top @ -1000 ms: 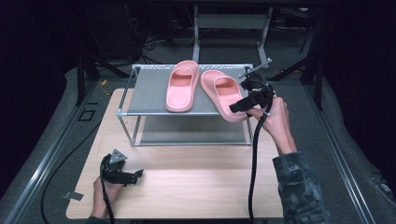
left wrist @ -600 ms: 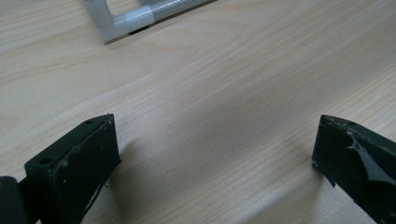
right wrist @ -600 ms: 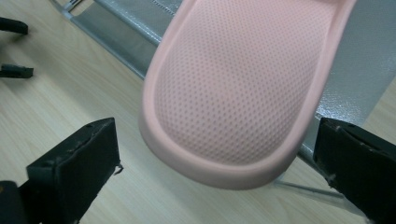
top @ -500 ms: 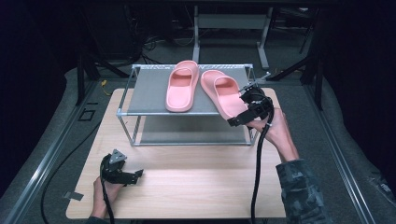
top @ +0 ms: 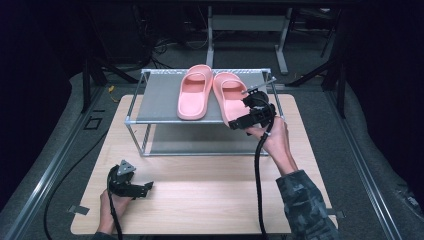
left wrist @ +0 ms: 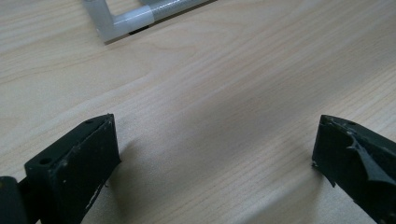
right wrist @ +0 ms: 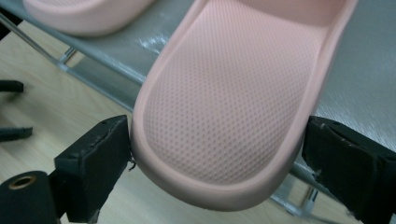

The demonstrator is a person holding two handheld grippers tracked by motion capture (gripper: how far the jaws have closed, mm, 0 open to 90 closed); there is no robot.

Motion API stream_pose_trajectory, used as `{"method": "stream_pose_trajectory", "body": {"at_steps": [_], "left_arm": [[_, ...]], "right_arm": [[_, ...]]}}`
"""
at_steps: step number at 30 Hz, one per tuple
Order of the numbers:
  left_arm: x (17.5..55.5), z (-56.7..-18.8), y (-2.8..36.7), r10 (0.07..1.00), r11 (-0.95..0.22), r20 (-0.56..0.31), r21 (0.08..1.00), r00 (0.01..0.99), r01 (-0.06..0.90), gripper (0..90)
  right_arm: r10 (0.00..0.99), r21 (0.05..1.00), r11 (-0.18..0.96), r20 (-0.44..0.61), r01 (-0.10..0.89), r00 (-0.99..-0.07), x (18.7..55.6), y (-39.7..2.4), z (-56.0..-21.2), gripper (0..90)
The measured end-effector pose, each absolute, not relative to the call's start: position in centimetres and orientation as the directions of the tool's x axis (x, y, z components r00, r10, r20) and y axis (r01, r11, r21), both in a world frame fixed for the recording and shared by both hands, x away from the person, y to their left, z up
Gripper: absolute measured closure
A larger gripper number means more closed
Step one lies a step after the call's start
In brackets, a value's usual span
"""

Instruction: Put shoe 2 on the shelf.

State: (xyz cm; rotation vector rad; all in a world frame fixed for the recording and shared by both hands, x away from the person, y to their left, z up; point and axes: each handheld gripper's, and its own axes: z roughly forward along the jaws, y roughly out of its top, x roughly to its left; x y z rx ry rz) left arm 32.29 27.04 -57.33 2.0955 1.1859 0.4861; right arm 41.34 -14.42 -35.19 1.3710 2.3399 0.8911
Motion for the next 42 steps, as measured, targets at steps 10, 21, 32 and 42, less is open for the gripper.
{"method": "stream_pose_trajectory", "body": {"at_steps": [10,21,32,42], "left_arm": [[32.3,-57.3,27.0,0.856,-0.361,-0.006,0.709,0.517,0.606,0.2],[32.3,-57.3,27.0,0.857,-0.359,-0.007,0.710,0.515,0.607,0.2],[32.3,-57.3,27.0,0.856,-0.361,-0.006,0.709,0.517,0.605,0.2],[32.3,-57.3,27.0,0.857,-0.359,-0.007,0.710,0.515,0.607,0.2]], "right_arm": [[0.844,0.670,0.394,0.006,0.629,-0.536,41.3,-12.3,-35.1,6.6],[0.797,0.656,0.454,0.005,0.603,-0.604,40.6,-13.3,-36.3,16.2],[0.819,0.666,0.456,-0.055,0.590,-0.571,42.1,-11.8,-36.8,20.8],[0.801,0.673,0.459,-0.031,0.580,-0.598,39.9,-14.1,-36.4,14.2]]}}
